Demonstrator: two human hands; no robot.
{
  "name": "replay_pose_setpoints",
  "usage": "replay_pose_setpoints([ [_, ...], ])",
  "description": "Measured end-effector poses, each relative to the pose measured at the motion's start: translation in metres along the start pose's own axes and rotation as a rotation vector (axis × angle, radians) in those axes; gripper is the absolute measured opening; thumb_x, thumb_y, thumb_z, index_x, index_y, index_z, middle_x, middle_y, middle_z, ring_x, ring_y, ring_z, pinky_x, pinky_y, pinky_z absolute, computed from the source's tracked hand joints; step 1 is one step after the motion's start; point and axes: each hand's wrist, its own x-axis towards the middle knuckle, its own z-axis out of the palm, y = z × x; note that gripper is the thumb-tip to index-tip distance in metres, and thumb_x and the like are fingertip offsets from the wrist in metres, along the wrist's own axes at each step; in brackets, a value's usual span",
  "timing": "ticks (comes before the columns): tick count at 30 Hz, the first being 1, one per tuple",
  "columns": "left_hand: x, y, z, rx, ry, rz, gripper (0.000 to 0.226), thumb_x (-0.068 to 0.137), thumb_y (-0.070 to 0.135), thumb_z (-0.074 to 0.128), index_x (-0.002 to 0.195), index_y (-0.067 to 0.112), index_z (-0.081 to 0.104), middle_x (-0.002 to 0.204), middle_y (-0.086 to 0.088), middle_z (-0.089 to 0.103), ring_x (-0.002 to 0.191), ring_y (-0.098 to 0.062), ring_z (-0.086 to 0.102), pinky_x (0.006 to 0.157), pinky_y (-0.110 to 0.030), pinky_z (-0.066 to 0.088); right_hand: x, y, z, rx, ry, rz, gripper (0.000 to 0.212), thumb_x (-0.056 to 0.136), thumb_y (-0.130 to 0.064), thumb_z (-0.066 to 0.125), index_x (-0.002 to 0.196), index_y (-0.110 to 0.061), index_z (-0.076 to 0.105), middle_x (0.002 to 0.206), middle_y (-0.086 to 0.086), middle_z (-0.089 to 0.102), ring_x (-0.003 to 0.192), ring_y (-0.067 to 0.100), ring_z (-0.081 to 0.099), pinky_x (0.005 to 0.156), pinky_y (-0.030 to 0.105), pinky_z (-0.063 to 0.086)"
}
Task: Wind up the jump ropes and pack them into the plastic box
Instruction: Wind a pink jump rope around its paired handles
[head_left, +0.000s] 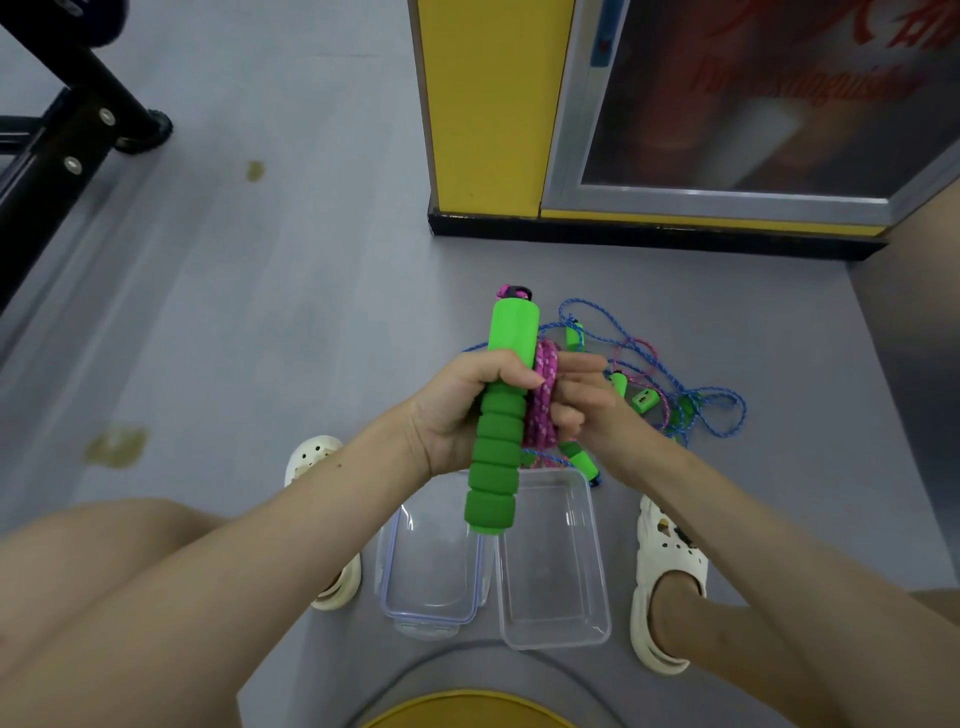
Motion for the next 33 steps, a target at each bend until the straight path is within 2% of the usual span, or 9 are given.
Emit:
replay_pose_setpoints([
  [2, 0.001, 0.0, 0.003, -0.032, -0.026, 0.036, 0.063, 0.058, 0.011, 0.071, 0.119, 0.003, 0.064, 0.104, -0.021, 0.069, 0.081, -0.024, 0.071, 0.088, -0.034, 0.054, -0.002, 0.008, 0.004, -0.014, -0.035, 0.084, 0.031, 0.091, 0.009, 0.046, 0.12, 0.018, 0.051, 0.075, -0.015, 0.053, 0.064, -0.011, 0.055, 0.062, 0.0, 0.04],
  [6, 0.005, -0.001, 0.003, -0.038, 0.162, 0.131, 0.068, 0.067, 0.0, 0.045, 0.134, 0.014, 0.046, 0.114, -0.018, 0.067, 0.099, -0.025, 0.068, 0.086, -0.035, 0.051, -0.007, 0.005, 0.012, -0.07, -0.176, 0.211, 0.015, 0.09, 0.0, 0.055, 0.102, -0.004, 0.064, 0.082, -0.008, 0.064, 0.08, 0.005, 0.058, 0.066, 0.01, 0.049],
  [10, 0.006, 0.001, 0.002, 0.302, 0.394, 0.165, 0.066, 0.06, -0.001, 0.047, 0.12, 0.026, 0.052, 0.121, -0.006, 0.062, 0.115, -0.02, 0.06, 0.089, -0.03, 0.05, -0.009, -0.002, 0.006, -0.127, -0.224, 0.184, 0.028, 0.092, 0.002, 0.049, 0.078, -0.019, 0.061, 0.067, 0.005, 0.062, 0.055, 0.0, 0.056, 0.057, 0.012, 0.045],
  [13, 0.004, 0.002, 0.002, 0.688, 0.528, 0.079, 0.042, 0.055, 0.006, 0.054, 0.096, 0.016, 0.053, 0.103, -0.006, 0.051, 0.096, -0.018, 0.051, 0.08, -0.035, 0.041, -0.008, 0.002, -0.002, -0.272, -0.199, 0.111, 0.017, 0.091, -0.012, 0.059, 0.081, -0.023, 0.066, 0.072, 0.012, 0.064, 0.058, 0.003, 0.055, 0.06, 0.021, 0.046],
  [16, 0.0, 0.003, -0.001, 0.922, 0.556, -0.013, 0.021, 0.064, 0.005, 0.06, 0.083, 0.011, 0.053, 0.077, -0.005, 0.049, 0.069, -0.016, 0.048, 0.064, -0.025, 0.039, -0.004, 0.011, -0.006, -0.444, -0.09, 0.105, 0.011, 0.085, -0.021, 0.067, 0.089, -0.013, 0.073, 0.078, 0.015, 0.069, 0.07, 0.024, 0.064, 0.069, 0.039, 0.051],
  [19, -0.002, 0.003, -0.007, 1.078, 0.568, -0.096, 0.021, 0.077, -0.003, 0.059, 0.073, 0.016, 0.051, 0.066, 0.001, 0.048, 0.059, -0.011, 0.045, 0.052, -0.019, 0.037, -0.002, 0.007, -0.014, -0.439, 0.025, 0.065, 0.007, 0.082, -0.017, 0.07, 0.087, -0.014, 0.073, 0.079, 0.007, 0.07, 0.077, 0.023, 0.065, 0.074, 0.035, 0.05],
  [24, -0.006, 0.002, -0.011, 0.883, 0.447, -0.226, 0.035, 0.079, -0.007, 0.053, 0.108, 0.012, 0.06, 0.095, 0.005, 0.069, 0.08, -0.004, 0.06, 0.063, -0.013, 0.044, -0.001, -0.009, -0.024, -0.183, 0.13, 0.005, 0.014, 0.082, -0.001, 0.068, 0.09, -0.012, 0.07, 0.075, -0.007, 0.064, 0.065, -0.01, 0.057, 0.064, 0.004, 0.042],
  [27, -0.004, 0.001, -0.013, 0.712, 0.353, -0.203, 0.057, 0.065, -0.001, 0.051, 0.121, 0.006, 0.054, 0.111, -0.011, 0.069, 0.103, -0.018, 0.065, 0.077, -0.017, 0.048, 0.0, -0.012, -0.026, -0.007, 0.11, 0.035, 0.014, 0.081, -0.003, 0.068, 0.089, -0.015, 0.068, 0.079, -0.005, 0.067, 0.068, -0.009, 0.061, 0.066, 0.006, 0.045],
  [33, -0.007, -0.006, -0.009, 0.47, 0.112, -0.285, 0.05, 0.066, -0.004, 0.041, 0.115, -0.004, 0.051, 0.102, -0.019, 0.07, 0.098, -0.031, 0.067, 0.068, -0.022, 0.048, 0.005, -0.009, -0.028, 0.147, 0.16, 0.046, 0.014, 0.084, -0.003, 0.064, 0.082, -0.015, 0.069, 0.068, -0.009, 0.069, 0.066, -0.004, 0.061, 0.065, 0.01, 0.046],
])
